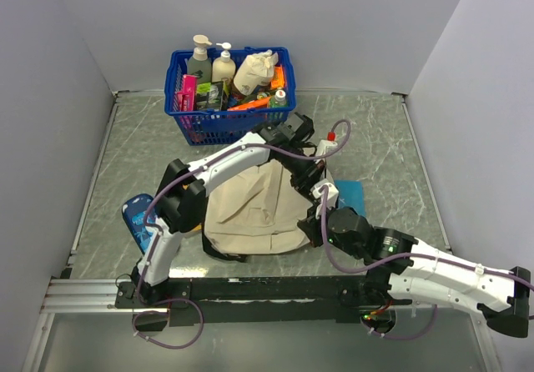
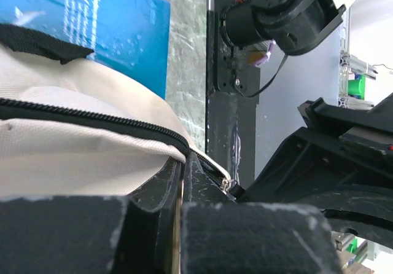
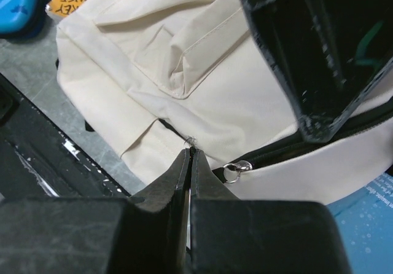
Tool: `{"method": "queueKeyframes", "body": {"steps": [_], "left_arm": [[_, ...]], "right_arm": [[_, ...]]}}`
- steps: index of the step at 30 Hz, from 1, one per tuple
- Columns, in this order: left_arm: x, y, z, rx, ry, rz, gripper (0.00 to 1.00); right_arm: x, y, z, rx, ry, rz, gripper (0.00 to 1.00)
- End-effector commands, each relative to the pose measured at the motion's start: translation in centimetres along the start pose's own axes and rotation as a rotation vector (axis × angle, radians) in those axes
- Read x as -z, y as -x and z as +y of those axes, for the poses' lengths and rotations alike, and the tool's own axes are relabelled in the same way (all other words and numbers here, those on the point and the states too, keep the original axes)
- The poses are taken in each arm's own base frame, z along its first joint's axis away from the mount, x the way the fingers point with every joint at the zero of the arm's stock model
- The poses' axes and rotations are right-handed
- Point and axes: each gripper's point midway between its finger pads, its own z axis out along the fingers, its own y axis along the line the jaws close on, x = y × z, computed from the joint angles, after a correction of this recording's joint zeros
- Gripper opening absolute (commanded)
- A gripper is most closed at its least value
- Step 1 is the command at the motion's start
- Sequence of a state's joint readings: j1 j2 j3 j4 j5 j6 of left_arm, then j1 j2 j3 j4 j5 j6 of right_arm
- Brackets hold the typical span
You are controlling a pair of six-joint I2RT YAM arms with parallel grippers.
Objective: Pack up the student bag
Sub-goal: Unzip the student bag at the center of the board.
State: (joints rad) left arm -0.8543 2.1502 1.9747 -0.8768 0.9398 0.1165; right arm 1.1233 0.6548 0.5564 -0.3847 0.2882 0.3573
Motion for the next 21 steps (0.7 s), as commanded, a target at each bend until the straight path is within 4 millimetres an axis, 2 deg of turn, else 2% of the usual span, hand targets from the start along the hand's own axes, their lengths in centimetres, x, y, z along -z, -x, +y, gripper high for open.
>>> {"method": "queueKeyframes", "body": {"steps": [1, 7, 11, 17, 21], "left_arm": [[1.5, 4.6, -1.3, -0.103, 0.014, -0.104, 0.01], [2.1, 7.8, -1.6, -0.119, 0.043, -0.172, 0.01], [2.7, 9.4, -2.4, -0.122, 0.039, -0.219, 0.01], [3.8, 10.4, -3.3, -0.151, 0.059, -0.238, 0.01], [5.4, 11.2, -3.4, -0.178, 0.088, -0.268, 0.01]], "right_arm": [[0.9, 0.8, 1.3, -0.05, 0.06, -0.011, 0.0], [-0.5, -1.2, 3.1, -0.055, 0.139, 0.071, 0.0], [-2.2, -1.3, 4.9, -0.046, 0.189, 0.107, 0.0], [-3.5, -1.7, 6.4, -0.027, 0.239, 0.146, 0.0], [-3.7, -2.4, 6.4, -0.029, 0.231, 0.194, 0.0]]}}
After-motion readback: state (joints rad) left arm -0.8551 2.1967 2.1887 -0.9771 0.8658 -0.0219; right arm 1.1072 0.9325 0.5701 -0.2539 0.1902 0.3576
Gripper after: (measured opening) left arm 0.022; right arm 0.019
